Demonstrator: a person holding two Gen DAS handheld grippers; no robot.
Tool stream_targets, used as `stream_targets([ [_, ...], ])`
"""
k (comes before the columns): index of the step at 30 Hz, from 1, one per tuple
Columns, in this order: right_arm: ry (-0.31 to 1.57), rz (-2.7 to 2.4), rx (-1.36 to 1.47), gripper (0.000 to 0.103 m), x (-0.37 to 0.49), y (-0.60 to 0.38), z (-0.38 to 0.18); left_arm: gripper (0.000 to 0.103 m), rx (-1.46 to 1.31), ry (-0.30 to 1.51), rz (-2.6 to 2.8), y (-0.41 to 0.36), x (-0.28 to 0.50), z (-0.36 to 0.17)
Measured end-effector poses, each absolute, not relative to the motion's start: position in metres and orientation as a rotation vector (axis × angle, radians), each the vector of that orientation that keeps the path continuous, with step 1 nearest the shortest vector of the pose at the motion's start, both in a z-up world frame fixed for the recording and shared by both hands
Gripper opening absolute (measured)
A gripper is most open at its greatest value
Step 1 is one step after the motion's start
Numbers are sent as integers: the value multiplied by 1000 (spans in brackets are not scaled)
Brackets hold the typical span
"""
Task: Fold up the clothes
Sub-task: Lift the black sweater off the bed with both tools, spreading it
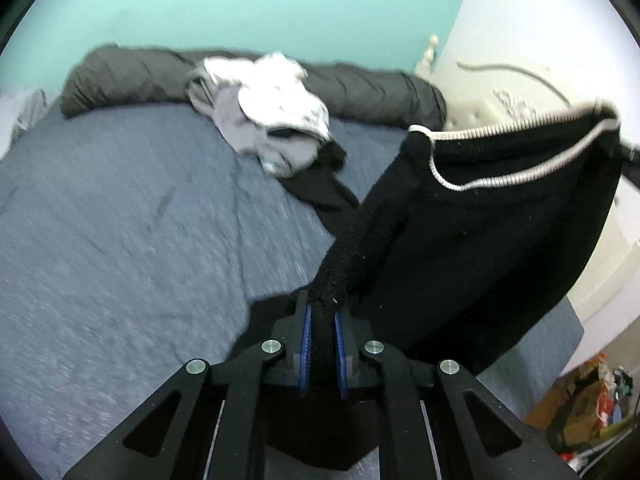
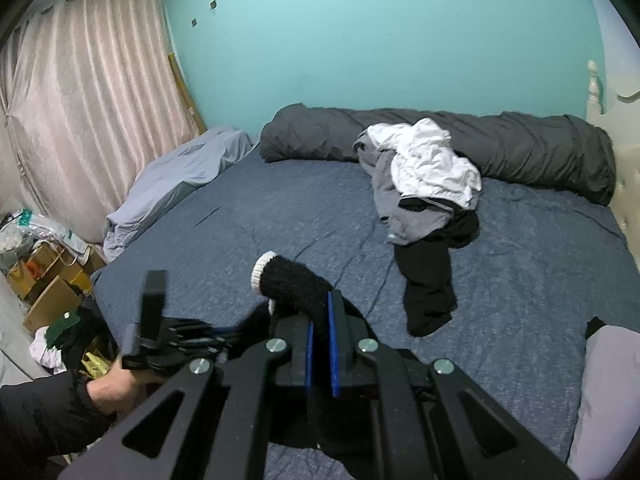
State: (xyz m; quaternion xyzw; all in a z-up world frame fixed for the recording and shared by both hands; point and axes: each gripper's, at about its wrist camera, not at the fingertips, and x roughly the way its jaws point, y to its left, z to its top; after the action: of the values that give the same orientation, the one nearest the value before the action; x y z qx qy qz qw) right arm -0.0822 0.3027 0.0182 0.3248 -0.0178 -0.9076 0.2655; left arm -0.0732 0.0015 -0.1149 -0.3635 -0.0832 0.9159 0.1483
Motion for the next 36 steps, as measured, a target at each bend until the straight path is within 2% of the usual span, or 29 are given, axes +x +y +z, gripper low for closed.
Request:
stream_targets([
  [8,-96,-2553,739,6,-70,333,62,9,-803,-128,2789,-30,-57,14],
  [11,-92,-2574,676,6,-62,339,90,9,-720,-51,2822,-29,-48,59],
  [22,-4,-2612,449,6,-18,347,201,9,-442,62,2877,-34,11,214],
  [29,23,-2615,320,6,15,351,266,9,-330,106,2881,-33,52,279],
  [36,38,-2613,273,6,47,351,294,9,-280,104,2867,-38,93,300],
])
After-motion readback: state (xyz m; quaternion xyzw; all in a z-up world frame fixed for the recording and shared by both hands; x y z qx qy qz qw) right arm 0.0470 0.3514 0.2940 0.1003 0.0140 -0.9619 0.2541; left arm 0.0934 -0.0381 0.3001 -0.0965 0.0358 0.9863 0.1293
